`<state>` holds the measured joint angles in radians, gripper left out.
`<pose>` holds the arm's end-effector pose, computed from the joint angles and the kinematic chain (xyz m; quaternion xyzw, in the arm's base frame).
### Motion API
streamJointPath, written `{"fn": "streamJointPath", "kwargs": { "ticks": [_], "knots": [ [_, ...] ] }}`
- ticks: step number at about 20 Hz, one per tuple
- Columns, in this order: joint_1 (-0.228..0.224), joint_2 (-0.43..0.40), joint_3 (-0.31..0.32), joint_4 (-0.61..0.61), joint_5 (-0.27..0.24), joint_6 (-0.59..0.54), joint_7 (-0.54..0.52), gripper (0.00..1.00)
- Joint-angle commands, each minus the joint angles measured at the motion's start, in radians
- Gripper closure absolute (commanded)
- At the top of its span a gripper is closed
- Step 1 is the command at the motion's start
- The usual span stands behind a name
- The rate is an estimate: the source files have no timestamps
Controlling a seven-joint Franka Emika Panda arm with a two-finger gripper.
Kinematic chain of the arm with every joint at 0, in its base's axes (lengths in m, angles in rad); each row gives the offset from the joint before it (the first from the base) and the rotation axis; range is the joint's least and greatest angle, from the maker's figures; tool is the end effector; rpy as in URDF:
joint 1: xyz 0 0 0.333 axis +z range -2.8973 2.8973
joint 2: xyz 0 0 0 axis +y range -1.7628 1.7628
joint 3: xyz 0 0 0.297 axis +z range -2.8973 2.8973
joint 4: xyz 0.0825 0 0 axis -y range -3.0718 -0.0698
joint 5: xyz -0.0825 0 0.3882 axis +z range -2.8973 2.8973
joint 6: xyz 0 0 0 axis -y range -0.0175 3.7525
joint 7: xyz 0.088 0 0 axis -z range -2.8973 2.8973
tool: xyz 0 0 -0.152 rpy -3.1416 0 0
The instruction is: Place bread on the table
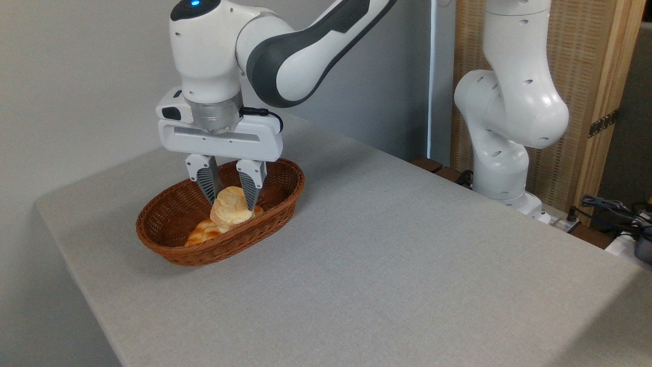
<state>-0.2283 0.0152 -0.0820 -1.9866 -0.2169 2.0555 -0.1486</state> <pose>0.5377 -0.1935 0.3965 0.9943 -0.0325 0.0038 0.1012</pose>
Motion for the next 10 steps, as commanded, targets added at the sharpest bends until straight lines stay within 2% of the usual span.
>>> {"fn": "streamJointPath", "kwargs": {
  "ticks": [1, 10],
  "knots": [
    [-0.011, -0.024, 0.007, -0.008, 0.011, 0.022, 0.004, 0.4],
    [-0.008, -0.086, 0.019, 0.002, 0.014, 0.003, 0.009, 0.39]
  ]
}}
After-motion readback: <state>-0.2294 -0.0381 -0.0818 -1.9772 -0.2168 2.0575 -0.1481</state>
